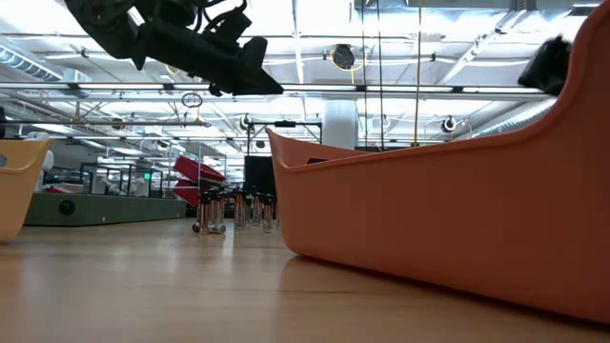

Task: Sort batteries
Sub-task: Put the brown battery into the orange bin

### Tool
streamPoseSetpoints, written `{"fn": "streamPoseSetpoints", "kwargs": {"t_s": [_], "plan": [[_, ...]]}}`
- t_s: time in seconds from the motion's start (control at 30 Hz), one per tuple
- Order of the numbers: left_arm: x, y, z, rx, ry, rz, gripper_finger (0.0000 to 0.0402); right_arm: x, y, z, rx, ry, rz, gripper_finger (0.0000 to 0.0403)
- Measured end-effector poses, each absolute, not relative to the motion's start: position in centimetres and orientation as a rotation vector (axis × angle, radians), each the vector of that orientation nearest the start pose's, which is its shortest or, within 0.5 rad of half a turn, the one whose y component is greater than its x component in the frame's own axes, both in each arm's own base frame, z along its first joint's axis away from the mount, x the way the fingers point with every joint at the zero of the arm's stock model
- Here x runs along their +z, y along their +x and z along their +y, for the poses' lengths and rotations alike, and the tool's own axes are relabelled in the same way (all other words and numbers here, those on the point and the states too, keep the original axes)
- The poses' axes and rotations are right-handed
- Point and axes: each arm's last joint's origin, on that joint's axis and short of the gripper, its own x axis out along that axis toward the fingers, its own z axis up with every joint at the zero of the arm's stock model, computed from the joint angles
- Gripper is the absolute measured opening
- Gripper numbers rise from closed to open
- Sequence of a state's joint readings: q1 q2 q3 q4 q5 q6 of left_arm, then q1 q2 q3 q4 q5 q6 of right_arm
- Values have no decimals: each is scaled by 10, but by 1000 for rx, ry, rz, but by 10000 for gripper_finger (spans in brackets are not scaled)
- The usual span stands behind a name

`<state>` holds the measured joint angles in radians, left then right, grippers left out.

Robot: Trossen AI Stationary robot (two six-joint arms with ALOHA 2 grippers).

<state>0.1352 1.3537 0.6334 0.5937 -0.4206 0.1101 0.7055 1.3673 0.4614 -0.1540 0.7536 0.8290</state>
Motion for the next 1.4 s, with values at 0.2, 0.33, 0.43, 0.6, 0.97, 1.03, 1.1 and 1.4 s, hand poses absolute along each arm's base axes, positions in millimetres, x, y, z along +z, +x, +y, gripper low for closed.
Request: {"fn": "streamPoseSetpoints", "kwargs": {"t_s": [0.2,0.33,0.43,0.6,0.97,1.03,1.1,1.4], "plan": [[233,277,47,534,125,153,13,161,165,120,-238,65,587,19],[233,277,45,526,126,155,13,182,162,124,-112,48,496,19],[233,277,44,515,126,154,13,194,165,129,20,75,439,19],[233,278,40,490,127,154,13,204,176,136,208,137,366,19],[231,283,7,50,57,140,13,164,208,136,213,261,504,32],[231,283,0,18,51,139,13,157,212,134,185,282,530,36],[231,283,-5,-2,39,139,13,153,215,132,185,301,545,38],[231,282,-15,-36,44,139,13,152,218,129,156,315,551,88]]}}
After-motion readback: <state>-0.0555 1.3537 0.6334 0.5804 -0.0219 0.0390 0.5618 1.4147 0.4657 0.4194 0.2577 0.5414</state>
